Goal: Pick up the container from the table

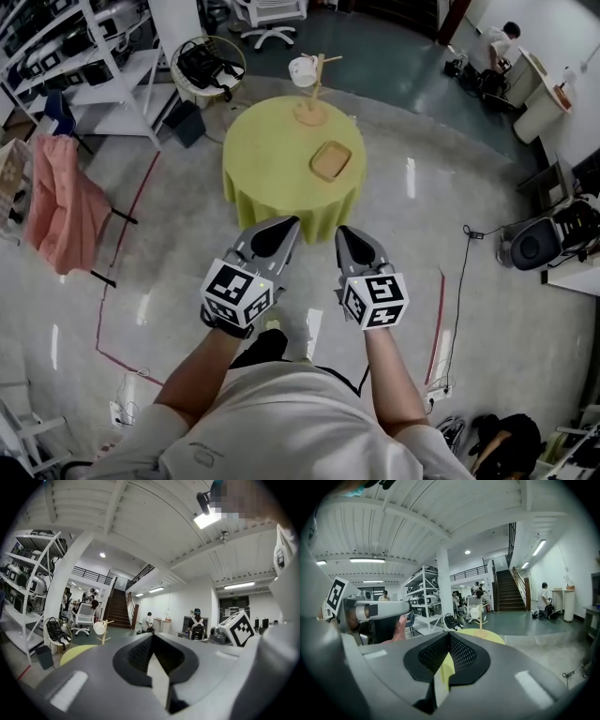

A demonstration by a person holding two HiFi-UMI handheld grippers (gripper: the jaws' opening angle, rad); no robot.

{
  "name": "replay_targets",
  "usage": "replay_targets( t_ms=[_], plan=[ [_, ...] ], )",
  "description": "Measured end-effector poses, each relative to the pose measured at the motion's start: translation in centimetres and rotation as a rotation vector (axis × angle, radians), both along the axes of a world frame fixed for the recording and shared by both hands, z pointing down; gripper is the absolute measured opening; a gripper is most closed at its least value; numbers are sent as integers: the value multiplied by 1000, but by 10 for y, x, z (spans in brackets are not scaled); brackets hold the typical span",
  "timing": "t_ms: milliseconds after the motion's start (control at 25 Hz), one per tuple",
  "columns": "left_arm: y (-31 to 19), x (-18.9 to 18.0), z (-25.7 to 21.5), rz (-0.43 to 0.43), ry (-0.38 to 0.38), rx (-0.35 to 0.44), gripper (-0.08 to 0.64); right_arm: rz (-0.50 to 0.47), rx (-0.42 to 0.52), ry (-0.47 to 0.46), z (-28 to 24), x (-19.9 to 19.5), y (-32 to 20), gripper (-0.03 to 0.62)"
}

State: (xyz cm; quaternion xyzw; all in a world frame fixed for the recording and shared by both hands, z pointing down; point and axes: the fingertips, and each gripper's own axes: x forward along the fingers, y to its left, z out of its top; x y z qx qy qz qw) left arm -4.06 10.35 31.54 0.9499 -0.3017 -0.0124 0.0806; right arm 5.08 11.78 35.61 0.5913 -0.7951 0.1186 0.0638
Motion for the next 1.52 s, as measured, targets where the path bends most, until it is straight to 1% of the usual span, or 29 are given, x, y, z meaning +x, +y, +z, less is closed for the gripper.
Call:
replay_targets(
  t_ms=[280, 440, 680, 880, 1080, 1320, 1520],
  plan=[
    [-63, 5, 18, 83, -17, -3, 6, 43, -55, 90, 29, -6, -62, 11],
    [-86, 10, 33, 115, -22, -15, 6, 36, -102, 142, 50, -7, -86, 12],
    [-116, 29, 60, 135, -46, -44, 6, 7, -158, 192, 83, 8, -126, 12],
    [-153, 48, 86, 110, -65, -76, 6, -56, -216, 247, 122, 27, -168, 14],
    [-196, 73, 115, 70, -93, -120, 6, -138, -282, 360, 173, 51, -210, 15],
    [-243, 101, 153, 22, -127, -174, 6, -254, -342, 541, 238, 79, -256, 21],
    [-267, 114, 182, -26, -139, -216, 6, -359, -389, 598, 279, 83, -274, 45]
  ],
)
